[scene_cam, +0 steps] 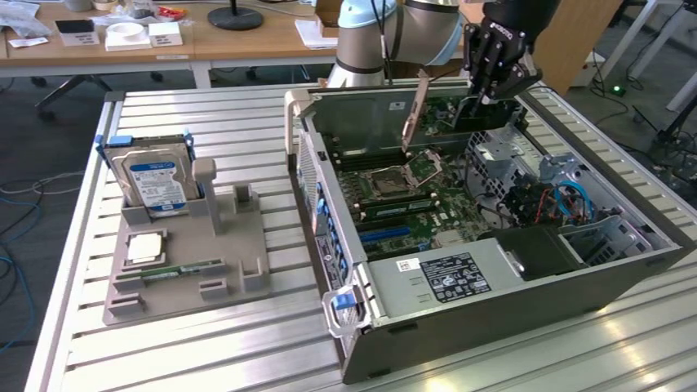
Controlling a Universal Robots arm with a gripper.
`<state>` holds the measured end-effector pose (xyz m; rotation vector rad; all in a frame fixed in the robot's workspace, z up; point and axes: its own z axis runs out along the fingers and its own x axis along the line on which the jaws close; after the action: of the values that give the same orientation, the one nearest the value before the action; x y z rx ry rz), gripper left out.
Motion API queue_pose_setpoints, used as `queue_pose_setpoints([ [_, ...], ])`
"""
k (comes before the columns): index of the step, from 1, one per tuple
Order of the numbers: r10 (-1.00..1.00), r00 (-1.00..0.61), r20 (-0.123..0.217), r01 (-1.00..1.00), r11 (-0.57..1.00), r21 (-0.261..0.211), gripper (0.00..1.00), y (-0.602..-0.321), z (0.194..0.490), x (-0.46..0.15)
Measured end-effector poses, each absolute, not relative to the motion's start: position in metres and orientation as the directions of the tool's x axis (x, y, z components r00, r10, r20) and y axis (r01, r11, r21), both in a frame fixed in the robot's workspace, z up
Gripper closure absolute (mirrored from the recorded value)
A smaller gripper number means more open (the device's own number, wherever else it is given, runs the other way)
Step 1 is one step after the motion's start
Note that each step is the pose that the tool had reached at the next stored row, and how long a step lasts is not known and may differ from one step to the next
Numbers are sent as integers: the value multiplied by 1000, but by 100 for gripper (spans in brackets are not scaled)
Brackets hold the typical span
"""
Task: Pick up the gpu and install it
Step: 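Insert the gpu into the slot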
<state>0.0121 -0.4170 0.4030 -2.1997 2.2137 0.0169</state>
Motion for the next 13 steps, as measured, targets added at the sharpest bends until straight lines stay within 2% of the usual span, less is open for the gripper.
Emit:
queue_pose_setpoints([
  [13, -1000, -6, -22, -1000, 6, -7, 74, -417, 399, 12],
])
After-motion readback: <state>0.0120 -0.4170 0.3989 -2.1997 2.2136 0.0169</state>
